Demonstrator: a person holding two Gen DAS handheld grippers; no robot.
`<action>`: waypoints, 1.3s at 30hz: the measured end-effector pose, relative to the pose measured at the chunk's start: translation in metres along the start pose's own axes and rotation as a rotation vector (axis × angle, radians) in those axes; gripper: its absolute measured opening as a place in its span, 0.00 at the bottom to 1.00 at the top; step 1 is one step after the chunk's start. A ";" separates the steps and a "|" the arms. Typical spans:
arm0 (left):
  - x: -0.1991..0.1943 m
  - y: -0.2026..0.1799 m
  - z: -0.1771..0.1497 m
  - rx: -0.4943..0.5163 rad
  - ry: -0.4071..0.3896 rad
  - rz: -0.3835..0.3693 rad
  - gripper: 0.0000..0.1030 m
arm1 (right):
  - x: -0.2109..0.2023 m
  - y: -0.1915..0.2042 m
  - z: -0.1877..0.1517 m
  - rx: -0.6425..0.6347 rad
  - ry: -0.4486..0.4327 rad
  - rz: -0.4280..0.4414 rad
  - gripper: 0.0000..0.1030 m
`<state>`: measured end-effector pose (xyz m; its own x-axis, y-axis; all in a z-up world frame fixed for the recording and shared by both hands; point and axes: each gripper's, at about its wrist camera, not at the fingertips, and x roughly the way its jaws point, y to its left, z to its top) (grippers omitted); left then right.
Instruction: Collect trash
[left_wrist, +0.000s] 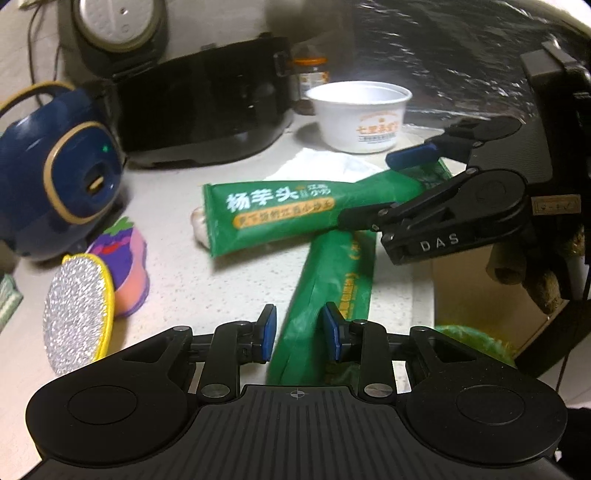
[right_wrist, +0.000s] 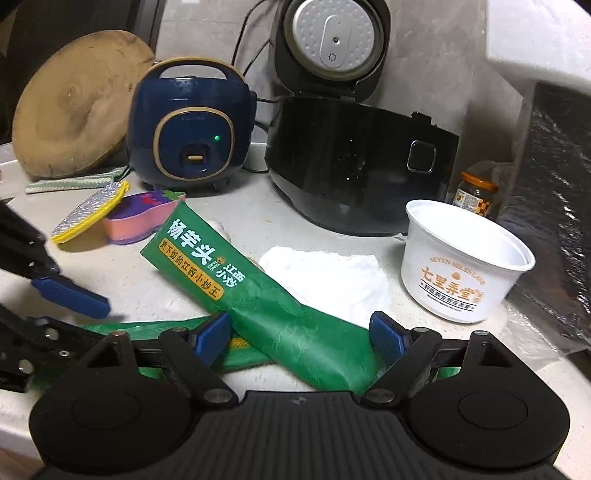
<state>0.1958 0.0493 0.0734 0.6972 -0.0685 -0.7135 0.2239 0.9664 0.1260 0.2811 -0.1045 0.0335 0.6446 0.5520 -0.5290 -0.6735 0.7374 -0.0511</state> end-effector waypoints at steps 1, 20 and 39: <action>0.000 0.002 0.000 -0.013 0.000 -0.014 0.32 | 0.003 -0.001 0.002 0.009 0.008 0.010 0.61; 0.005 -0.031 0.004 0.094 0.030 -0.008 0.31 | -0.045 -0.029 0.006 0.267 0.036 0.076 0.08; 0.003 -0.002 -0.007 0.044 0.016 -0.010 0.36 | -0.010 -0.016 -0.015 0.286 0.063 0.031 0.86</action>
<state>0.1926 0.0485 0.0657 0.6839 -0.0735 -0.7259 0.2603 0.9540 0.1487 0.2800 -0.1275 0.0271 0.5959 0.5571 -0.5783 -0.5571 0.8055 0.2019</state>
